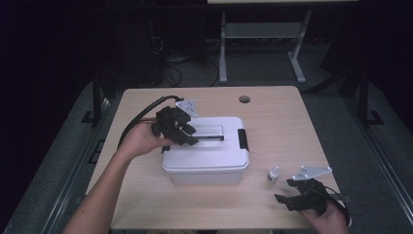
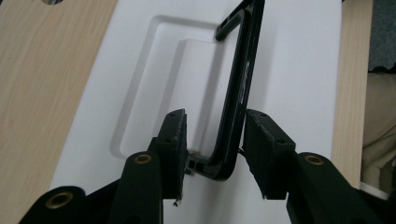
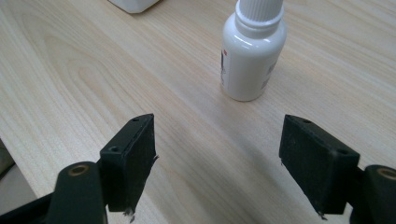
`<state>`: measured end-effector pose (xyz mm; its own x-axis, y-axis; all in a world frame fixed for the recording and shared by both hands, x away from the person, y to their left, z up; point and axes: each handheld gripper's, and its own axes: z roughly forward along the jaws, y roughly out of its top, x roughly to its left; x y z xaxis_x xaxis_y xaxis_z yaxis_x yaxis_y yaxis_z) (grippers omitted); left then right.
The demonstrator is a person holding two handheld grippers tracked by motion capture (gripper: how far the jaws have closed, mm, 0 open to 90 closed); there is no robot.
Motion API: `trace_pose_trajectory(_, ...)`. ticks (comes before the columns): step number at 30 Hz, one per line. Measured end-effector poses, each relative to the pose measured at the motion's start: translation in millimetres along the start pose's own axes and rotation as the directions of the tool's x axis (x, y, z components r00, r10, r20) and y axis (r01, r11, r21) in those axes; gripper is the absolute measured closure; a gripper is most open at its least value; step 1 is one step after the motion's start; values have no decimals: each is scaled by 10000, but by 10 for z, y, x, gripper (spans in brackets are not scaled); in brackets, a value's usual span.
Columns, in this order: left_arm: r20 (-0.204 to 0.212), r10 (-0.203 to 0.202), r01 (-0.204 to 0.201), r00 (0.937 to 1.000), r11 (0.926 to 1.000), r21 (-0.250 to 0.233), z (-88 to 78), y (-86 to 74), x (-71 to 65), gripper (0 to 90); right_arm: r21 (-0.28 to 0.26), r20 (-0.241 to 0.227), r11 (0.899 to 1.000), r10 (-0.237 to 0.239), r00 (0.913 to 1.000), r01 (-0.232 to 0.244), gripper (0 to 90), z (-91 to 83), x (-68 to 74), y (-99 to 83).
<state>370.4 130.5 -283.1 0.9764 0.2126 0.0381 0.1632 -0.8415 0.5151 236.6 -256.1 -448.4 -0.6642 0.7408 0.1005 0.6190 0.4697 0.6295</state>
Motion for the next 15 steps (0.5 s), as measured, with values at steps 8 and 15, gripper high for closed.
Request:
trace_pose_trajectory(8, 249, 76, -78, 9997, 9999, 66, 4, 62, 94, 639, 39, 72, 10000, -89, 9999, 89, 265, 7, 19, 24)
trace_pose_trajectory(15, 621, -8, -3, 9981, 9999, 172, 46, 147, 158, 678, 55, 135, 9999, -125, 9998, 125, 265, -5, 11, 18)
